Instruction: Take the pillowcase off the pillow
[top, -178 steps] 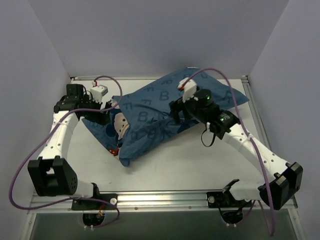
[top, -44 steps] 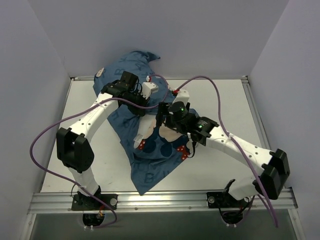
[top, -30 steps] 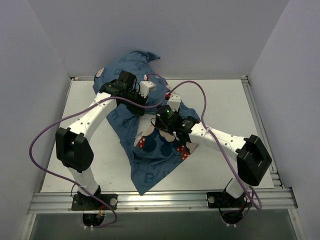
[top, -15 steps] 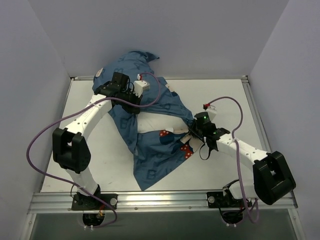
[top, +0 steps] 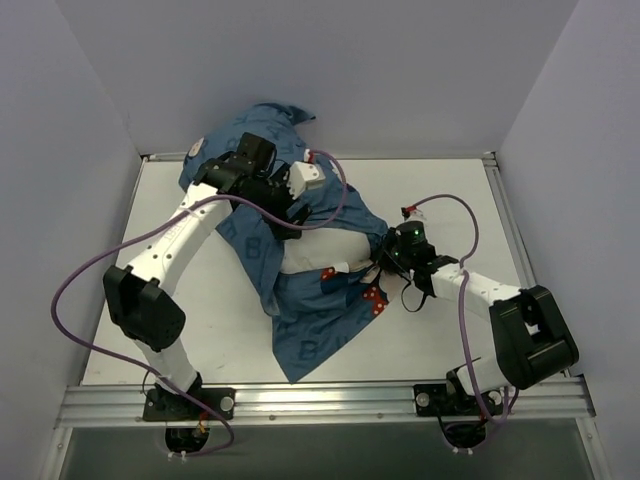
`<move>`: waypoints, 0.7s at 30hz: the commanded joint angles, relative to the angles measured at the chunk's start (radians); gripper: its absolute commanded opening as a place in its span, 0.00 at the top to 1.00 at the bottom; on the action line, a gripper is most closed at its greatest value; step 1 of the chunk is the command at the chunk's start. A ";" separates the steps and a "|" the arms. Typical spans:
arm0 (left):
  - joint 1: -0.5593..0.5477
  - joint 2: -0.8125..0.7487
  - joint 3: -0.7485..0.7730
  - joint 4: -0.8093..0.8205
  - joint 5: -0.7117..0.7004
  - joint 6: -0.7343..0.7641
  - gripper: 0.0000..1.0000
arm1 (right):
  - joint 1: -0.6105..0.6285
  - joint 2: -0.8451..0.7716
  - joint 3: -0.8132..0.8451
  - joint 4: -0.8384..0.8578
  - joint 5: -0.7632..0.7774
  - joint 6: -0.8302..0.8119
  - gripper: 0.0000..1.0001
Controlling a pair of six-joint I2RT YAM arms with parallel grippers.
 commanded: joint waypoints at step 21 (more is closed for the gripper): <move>-0.414 0.235 -0.016 0.368 -0.629 0.199 0.19 | -0.086 -0.067 0.017 0.071 -0.222 -0.012 1.00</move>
